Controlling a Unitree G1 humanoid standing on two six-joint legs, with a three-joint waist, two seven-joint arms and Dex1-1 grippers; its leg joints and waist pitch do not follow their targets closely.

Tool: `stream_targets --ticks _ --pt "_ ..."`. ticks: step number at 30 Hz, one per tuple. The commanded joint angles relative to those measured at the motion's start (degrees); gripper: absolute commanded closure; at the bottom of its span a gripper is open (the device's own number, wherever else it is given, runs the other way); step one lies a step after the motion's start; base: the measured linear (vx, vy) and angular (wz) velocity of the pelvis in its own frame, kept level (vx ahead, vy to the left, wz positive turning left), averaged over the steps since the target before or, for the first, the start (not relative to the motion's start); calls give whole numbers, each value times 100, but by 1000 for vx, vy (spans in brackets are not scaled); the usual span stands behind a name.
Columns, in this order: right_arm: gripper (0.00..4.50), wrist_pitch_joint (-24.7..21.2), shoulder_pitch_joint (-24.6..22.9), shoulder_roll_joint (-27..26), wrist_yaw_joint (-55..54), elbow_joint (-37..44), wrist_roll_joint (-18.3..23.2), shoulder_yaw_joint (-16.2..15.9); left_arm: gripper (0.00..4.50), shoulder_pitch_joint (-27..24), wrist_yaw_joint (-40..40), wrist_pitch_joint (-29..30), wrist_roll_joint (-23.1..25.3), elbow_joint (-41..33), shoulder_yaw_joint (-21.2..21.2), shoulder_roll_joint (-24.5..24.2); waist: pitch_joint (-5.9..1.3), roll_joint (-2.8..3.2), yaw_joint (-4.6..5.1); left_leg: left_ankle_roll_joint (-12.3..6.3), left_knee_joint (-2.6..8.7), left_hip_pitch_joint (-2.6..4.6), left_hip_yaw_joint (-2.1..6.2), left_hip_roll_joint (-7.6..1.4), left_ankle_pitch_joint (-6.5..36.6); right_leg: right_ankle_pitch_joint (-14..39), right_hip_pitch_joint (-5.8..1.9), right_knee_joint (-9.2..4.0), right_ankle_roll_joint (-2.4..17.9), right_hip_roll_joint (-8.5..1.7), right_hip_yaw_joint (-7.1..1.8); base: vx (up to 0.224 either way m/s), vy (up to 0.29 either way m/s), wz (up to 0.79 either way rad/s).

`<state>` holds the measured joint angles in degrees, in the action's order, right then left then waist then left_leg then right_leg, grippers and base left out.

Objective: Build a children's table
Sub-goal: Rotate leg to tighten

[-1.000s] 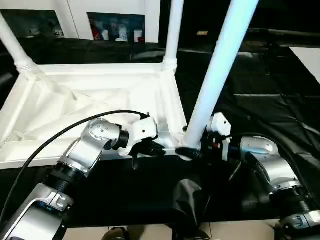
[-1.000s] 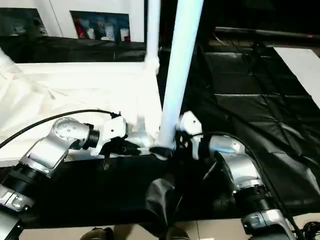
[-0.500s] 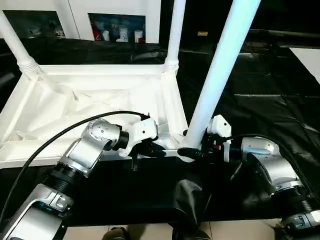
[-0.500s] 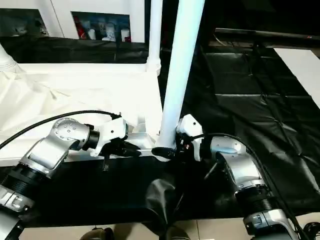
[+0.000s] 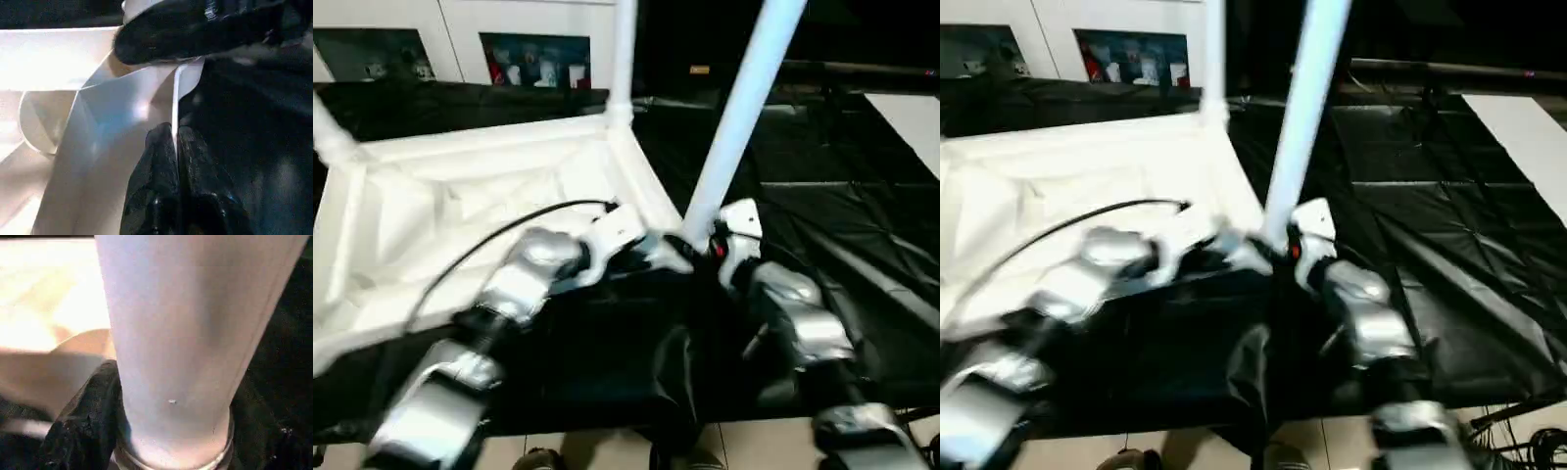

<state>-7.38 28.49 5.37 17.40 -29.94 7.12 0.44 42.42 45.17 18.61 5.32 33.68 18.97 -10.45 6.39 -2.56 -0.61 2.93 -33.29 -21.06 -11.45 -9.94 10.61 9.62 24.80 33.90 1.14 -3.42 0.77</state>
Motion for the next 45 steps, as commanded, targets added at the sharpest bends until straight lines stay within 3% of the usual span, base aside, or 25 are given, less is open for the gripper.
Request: stream_targets --ticks 1,5,8,10,12,14,16,17,19,21,25,29,32,38,40,45 --pt "185 -205 -166 -199 -459 -251 -61 63 450 -119 -663 185 62 511 -140 73 -327 -27 5 -175 408 54 125 -222 1410 2165 -245 -503 851 -357 -202 0 0 0" --pt "185 -102 -100 -426 -430 -238 -196 -163 450 -20 -807 142 120 688 -187 173 -321 -13 0 -261 419 43 128 -229 1428 2073 -246 -506 844 -361 -202 0 0 0" --pt "185 80 -90 -471 33 -104 -225 -426 450 30 -757 60 152 774 -173 195 -314 -21 0 -270 426 44 137 -236 1531 2294 -242 -526 785 -374 -203 0 0 0" --pt "129 166 -158 -445 381 165 -9 -447 450 29 -596 58 163 738 -114 137 -318 -28 -2 -283 427 40 139 -237 1542 2349 -246 -530 763 -377 -203 0 0 0" --pt "113 214 -182 -370 696 315 149 -446 450 9 -469 46 163 666 -75 72 -313 -18 -13 -329 430 25 139 -240 1514 2270 -256 -524 757 -376 -206 0 0 0" --pt "80 313 -143 -129 940 429 173 -395 450 -34 -237 33 125 527 -21 -54 -330 -48 30 -370 440 -41 164 -244 1398 2092 -314 -487 792 -384 -189 0 0 0" --pt "72 381 -96 93 1140 453 181 -351 450 -87 -55 -11 110 407 21 -153 -317 -32 46 -406 425 -4 145 -246 1432 2175 -268 -517 840 -386 -192 0 0 0" --pt "68 411 -68 234 1298 445 162 -345 450 -116 65 -31 100 346 43 -210 -321 -43 56 -426 414 -9 143 -243 1409 2182 -292 -514 872 -391 -195 0 0 0" --pt "48 479 -23 487 1549 378 45 -391 450 -194 344 -218 69 202 109 -326 -320 -35 62 -446 410 1 134 -251 1348 2141 -267 -517 929 -388 -200 0 0 0" --pt "23 484 5 669 1807 328 30 -402 450 -283 652 -316 21 28 190 -441 -339 -32 58 -493 395 0 124 -254 1182 1805 -291 -478 1058 -379 -202 0 0 0" --pt "23 247 -127 1352 3403 656 376 -603 450 -649 1860 -493 -285 -726 446 -931 -362 -24 7 -700 365 15 84 -272 869 1079 -331 -392 1354 -372 -217 0 0 0" --pt "23 338 -242 1661 3986 695 269 -889 450 -818 2351 -453 -562 -1146 474 -1128 -384 -17 -51 -876 345 27 78 -305 442 220 -358 -274 1625 -373 -199 0 0 0" --pt "23 340 -296 1790 4331 715 327 -1026 450 -909 2615 -396 -704 -1432 494 -1250 -374 -21 -84 -877 346 48 65 -311 459 278 -347 -279 1682 -372 -197 0 0 0" --pt "23 353 -274 1877 4645 649 323 -1114 450 -922 2646 -412 -628 -1488 456 -1336 -359 -28 -98 -609 367 56 83 -307 801 1049 -340 -349 1472 -385 -205 0 0 0" --pt "23 362 -251 1871 4629 609 270 -1107 450 -919 2648 -427 -617 -1475 445 -1340 -378 -28 -99 -589 358 57 83 -301 724 940 -346 -332 1453 -379 -210 0 0 0" --pt "72 404 -228 1915 4632 546 194 -1180 450 -927 2664 -380 -637 -1543 445 -1366 -408 -34 -105 -715 327 41 73 -286 480 467 -370 -279 1550 -373 -206 0 0 0"
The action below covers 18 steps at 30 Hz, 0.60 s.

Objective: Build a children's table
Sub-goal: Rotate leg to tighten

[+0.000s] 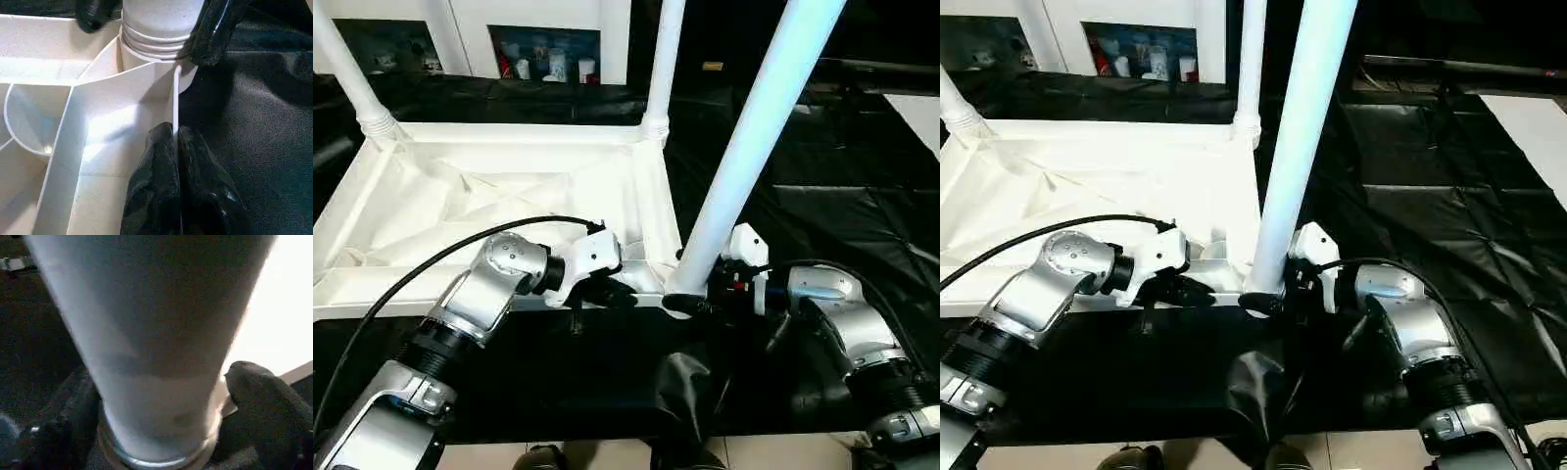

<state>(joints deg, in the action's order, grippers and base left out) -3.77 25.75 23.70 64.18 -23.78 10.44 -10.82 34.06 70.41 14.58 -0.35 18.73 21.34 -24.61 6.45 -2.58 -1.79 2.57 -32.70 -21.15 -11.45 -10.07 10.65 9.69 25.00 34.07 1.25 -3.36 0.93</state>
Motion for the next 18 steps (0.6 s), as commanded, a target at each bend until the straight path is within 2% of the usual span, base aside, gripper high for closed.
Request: stream_targets --ticks 1,5,7,13,15,18 --pt "87 62 40 85 -48 -80 -156 -69 450 -92 140 25 -69 -56 208 47 -413 -34 13 -682 267 49 73 -272 482 476 -392 -298 1540 -379 -221 0 0 0" --pt "117 41 5 39 -35 -72 -105 -36 450 -123 159 61 -55 -111 190 43 -417 -28 14 -676 267 49 79 -275 512 565 -397 -301 1543 -378 -216 0 0 0" --pt "146 35 -14 17 -40 -62 -88 -28 450 -136 168 68 -64 -120 188 41 -425 -27 16 -677 262 52 80 -276 485 528 -398 -292 1547 -376 -217 0 0 0" --pt "176 -73 -77 -79 -103 -70 17 52 450 -155 217 107 -74 -101 202 36 -437 -33 18 -732 244 47 75 -265 388 338 -410 -267 1594 -370 -217 0 0 0" --pt "176 -159 -82 -162 -318 -139 12 108 450 -155 142 138 -59 -49 191 76 -433 -29 20 -731 247 48 76 -268 395 361 -405 -271 1603 -372 -214 0 0 0" --pt "178 -157 -25 -431 -1219 -462 -167 284 450 -62 -420 193 152 262 136 296 -405 -33 58 -594 264 43 86 -266 583 757 -386 -317 1528 -376 -207 0 0 0"
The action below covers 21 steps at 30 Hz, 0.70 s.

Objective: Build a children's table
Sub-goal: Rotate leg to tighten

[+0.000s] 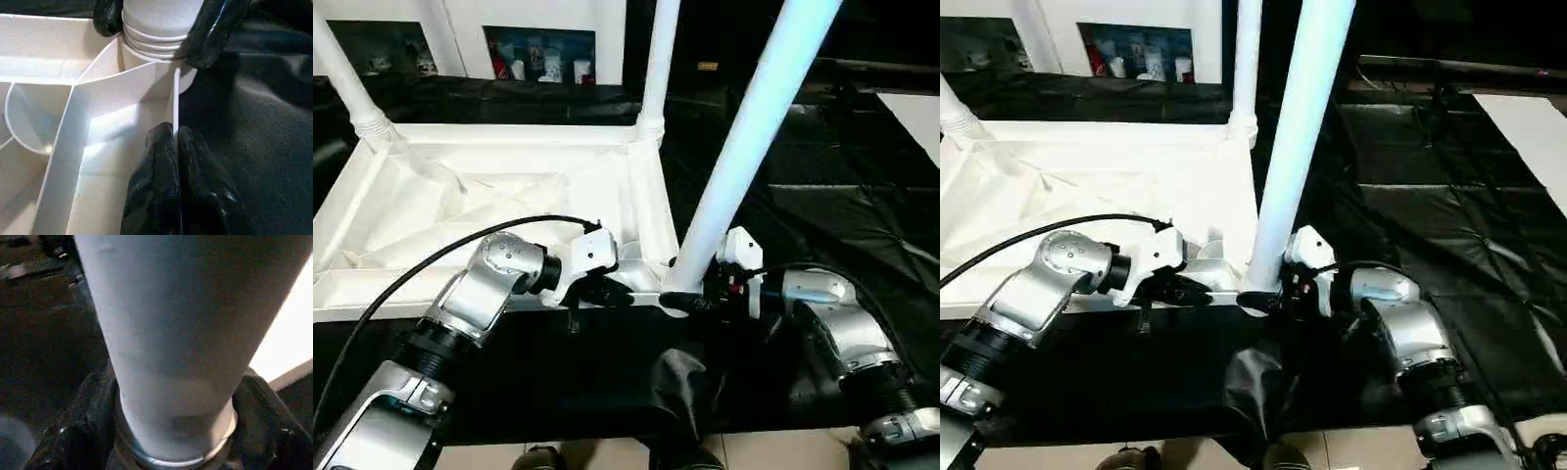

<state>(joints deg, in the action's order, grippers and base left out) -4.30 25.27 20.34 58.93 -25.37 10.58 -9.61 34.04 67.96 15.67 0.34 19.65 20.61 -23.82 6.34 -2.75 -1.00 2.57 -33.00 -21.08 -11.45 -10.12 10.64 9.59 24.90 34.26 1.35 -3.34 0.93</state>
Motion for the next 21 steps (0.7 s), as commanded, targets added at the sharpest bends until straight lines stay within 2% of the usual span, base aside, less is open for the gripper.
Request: stream_targets --ticks 1,5,8,9,11,12,13,14,16,17,19,20,21 --pt "178 -119 32 -210 -1004 -390 -214 230 450 -9 -426 115 163 322 181 325 -370 -19 2 -498 304 46 87 -254 750 1070 -355 -381 1441 -373 -207 0 0 0" --pt "178 -238 25 -795 -2334 -568 -290 521 450 220 -1528 325 416 950 32 844 -328 -20 64 -159 346 59 127 -247 1263 2178 -300 -482 1060 -373 -204 0 0 0" --pt "178 -344 111 -1307 -3554 -730 -371 793 450 384 -2192 581 490 1318 -62 1247 -303 -5 83 -88 380 79 151 -253 1551 2504 -258 -538 924 -382 -200 0 0 0" --pt "178 -344 111 -1307 -3554 -730 -371 793 450 384 -2192 581 490 1318 -62 1247 -305 -4 93 -67 382 91 155 -249 1611 2565 -247 -544 902 -380 -198 0 0 0" --pt "178 -375 223 -1635 -4384 -900 -515 884 450 524 -2645 660 547 1618 -123 1528 -300 0 100 -13 396 108 177 -241 1817 2804 -234 -581 783 -389 -189 0 0 0" --pt "178 -347 326 -1832 -4737 -1035 -601 859 450 633 -2895 612 562 1846 -198 1714 -296 19 118 9 405 127 173 -235 1902 2842 -200 -604 754 -380 -186 0 0 0" --pt "178 -345 331 -1840 -4750 -1042 -604 857 450 638 -2905 608 564 1858 -202 1723 -282 18 122 29 414 143 183 -237 1990 2908 -195 -619 734 -385 -178 0 0 0" --pt "178 -294 379 -1911 -4770 -1071 -660 789 450 695 -2984 536 598 1976 -223 1793 -291 -4 129 24 420 130 198 -227 2044 2968 -230 -624 677 -395 -165 0 0 0" --pt "178 -213 393 -1933 -4574 -1006 -728 683 450 745 -3000 463 636 2068 -217 1822 -308 1 124 -50 439 101 199 -235 1938 2746 -255 -622 639 -399 -175 0 0 0" --pt "178 -147 375 -1928 -4326 -894 -678 639 450 771 -2962 404 667 2082 -185 1799 -312 -8 114 -110 427 121 179 -234 1942 2653 -234 -629 654 -394 -188 0 0 0" --pt "178 -6 297 -1901 -3886 -647 -484 634 450 770 -2828 367 682 2027 -136 1728 -307 -17 105 -175 430 93 174 -235 1861 2562 -251 -616 704 -406 -198 0 0 0" --pt "123 25 276 -1892 -3784 -583 -434 637 450 765 -2788 363 682 2007 -126 1708 -309 -18 87 -224 425 93 171 -240 1844 2552 -260 -618 708 -417 -204 0 0 0" --pt "109 16 234 -1855 -3635 -416 -335 666 450 746 -2675 366 667 1938 -115 1655 -313 -23 77 -244 422 91 169 -245 1807 2524 -261 -614 717 -424 -207 0 0 0"
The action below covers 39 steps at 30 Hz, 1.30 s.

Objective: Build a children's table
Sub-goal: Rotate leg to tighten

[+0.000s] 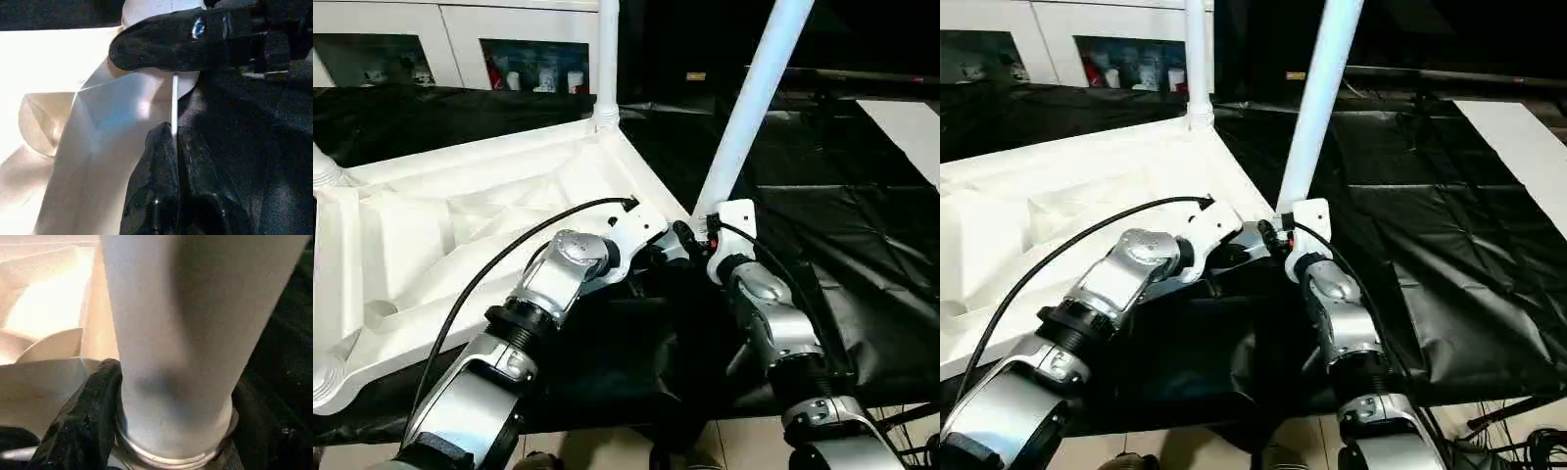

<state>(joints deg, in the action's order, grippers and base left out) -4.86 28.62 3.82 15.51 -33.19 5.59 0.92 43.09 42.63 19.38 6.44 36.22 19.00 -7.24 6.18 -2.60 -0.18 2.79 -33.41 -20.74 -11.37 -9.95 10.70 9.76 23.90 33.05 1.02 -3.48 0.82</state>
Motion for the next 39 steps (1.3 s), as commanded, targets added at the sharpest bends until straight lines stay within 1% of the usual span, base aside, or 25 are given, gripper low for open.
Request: stream_targets --ticks 1,2,3,5,6,7,8,9,10,12,13,15,16,17,19,20,21,22,23,25,26,30,31,34,39 --pt "106 64 -115 -162 822 461 232 -370 450 -175 -73 -33 56 235 59 -46 -305 -38 -13 -319 460 45 150 -262 1671 2353 -173 -478 790 -402 -201 0 0 0" --pt "106 64 -115 -162 822 461 232 -370 450 -175 -73 -33 56 235 59 -46 -300 -37 -22 -366 461 43 139 -264 1600 2225 -170 -471 839 -397 -202 0 0 0" --pt "100 63 -125 -135 903 527 281 -360 450 -186 -29 -54 56 205 69 -75 -297 -46 -3 -381 473 1 154 -262 1527 2208 -206 -456 874 -407 -191 0 0 0" --pt "65 2 -104 94 1242 665 382 -387 450 -233 174 -107 51 91 100 -197 -304 -40 -8 -374 474 12 151 -264 1488 2279 -197 -464 867 -402 -181 0 0 0" --pt "61 -74 -99 361 1669 802 441 -477 450 -293 394 -115 28 -51 135 -323 -317 -41 -21 -414 449 30 139 -264 1419 2185 -206 -461 907 -407 -192 0 0 0" --pt "61 -105 -100 507 1899 872 457 -537 450 -326 506 -99 11 -129 150 -387 -338 -44 -31 -495 432 6 133 -276 1204 1779 -239 -407 1010 -398 -197 0 0 0" --pt "47 -25 -107 693 2104 897 359 -646 450 -355 604 -185 14 -184 165 -454 -319 -22 -16 -556 447 -34 139 -283 1124 1624 -241 -387 1074 -391 -183 0 0 0" --pt "47 -18 -130 914 2424 950 353 -721 450 -412 786 -205 -20 -300 184 -556 -314 -27 -14 -563 454 -30 137 -289 1166 1686 -231 -399 1077 -381 -171 0 0 0" --pt "47 7 -149 1076 2674 987 340 -762 450 -457 937 -265 -47 -388 207 -641 -320 -37 -23 -593 420 -1 112 -277 1157 1696 -231 -407 1118 -396 -183 0 0 0" --pt "47 74 -213 1464 3293 1081 313 -886 450 -599 1401 -401 -159 -671 282 -889 -332 -24 -46 -636 410 27 100 -288 1071 1587 -218 -405 1207 -399 -189 0 0 0" --pt "47 36 -246 1564 3505 1143 351 -901 450 -651 1588 -488 -200 -780 317 -985 -359 -28 -53 -702 399 -14 100 -293 803 1092 -270 -324 1329 -387 -191 0 0 0" --pt "47 6 -266 1619 3629 1182 382 -903 450 -692 1739 -538 -248 -868 339 -1051 -366 -27 -43 -782 386 -16 82 -287 645 753 -262 -289 1421 -372 -191 0 0 0" --pt "47 -66 -296 1721 3858 1252 455 -907 450 -798 2108 -592 -396 -1104 379 -1201 -395 -36 -49 -849 368 -18 84 -293 445 346 -283 -233 1557 -377 -184 0 0 0" --pt "47 -98 -311 1779 3998 1287 482 -923 450 -860 2313 -650 -493 -1239 389 -1281 -395 -36 -49 -849 368 -18 84 -293 445 346 -283 -233 1557 -377 -184 0 0 0" --pt "47 -167 -348 1921 4290 1373 530 -1008 450 -980 2705 -576 -698 -1556 388 -1440 -378 -18 -58 -962 361 -13 68 -309 290 10 -272 -192 1692 -365 -183 0 0 0" --pt "47 -177 -358 1979 4384 1389 531 -1060 450 -1006 2794 -539 -740 -1646 380 -1483 -366 -6 -73 -966 368 18 63 -322 348 90 -255 -207 1720 -365 -179 0 0 0" --pt "47 -159 -364 2023 4457 1392 536 -1108 450 -1020 2830 -513 -750 -1697 376 -1512 -362 -2 -83 -949 370 20 62 -326 384 157 -253 -208 1722 -366 -178 0 0 0" --pt "47 -152 -370 2070 4559 1392 552 -1166 450 -1033 2868 -493 -758 -1749 372 -1546 -339 -4 -111 -862 382 34 54 -334 575 486 -235 -244 1668 -370 -183 0 0 0" --pt "47 -149 -375 2091 4624 1388 547 -1205 450 -1040 2903 -483 -771 -1777 374 -1571 -334 -2 -119 -818 390 34 58 -333 628 603 -234 -255 1643 -372 -182 0 0 0" --pt "47 -151 -392 2125 4751 1396 522 -1269 450 -1053 2964 -464 -795 -1815 374 -1603 -328 -7 -127 -647 403 33 68 -327 817 971 -236 -286 1523 -382 -190 0 0 0" --pt "47 -121 -401 2146 4788 1390 468 -1305 450 -1053 2977 -468 -797 -1817 369 -1608 -330 -7 -129 -613 407 37 72 -329 838 1016 -235 -289 1500 -382 -191 0 0 0" --pt "47 8 -431 2182 4871 1327 275 -1397 450 -1024 2917 -528 -753 -1735 319 -1604 -350 -20 -135 -589 389 28 65 -310 749 872 -243 -272 1449 -373 -200 0 0 0" --pt "72 -4 -429 2175 4855 1314 262 -1390 450 -1015 2897 -526 -752 -1725 310 -1613 -353 -23 -138 -619 384 25 64 -306 678 767 -246 -261 1460 -371 -200 0 0 0" --pt "93 -30 -416 2155 4798 1288 316 -1361 450 -1015 2913 -500 -755 -1749 296 -1621 -361 -20 -142 -680 373 20 63 -300 591 645 -256 -246 1494 -367 -195 0 0 0" --pt "137 -34 -409 2131 4821 1299 400 -1335 450 -1002 2910 -487 -756 -1739 280 -1615 -364 -19 -142 -693 369 22 65 -303 607 668 -258 -244 1509 -365 -192 0 0 0"
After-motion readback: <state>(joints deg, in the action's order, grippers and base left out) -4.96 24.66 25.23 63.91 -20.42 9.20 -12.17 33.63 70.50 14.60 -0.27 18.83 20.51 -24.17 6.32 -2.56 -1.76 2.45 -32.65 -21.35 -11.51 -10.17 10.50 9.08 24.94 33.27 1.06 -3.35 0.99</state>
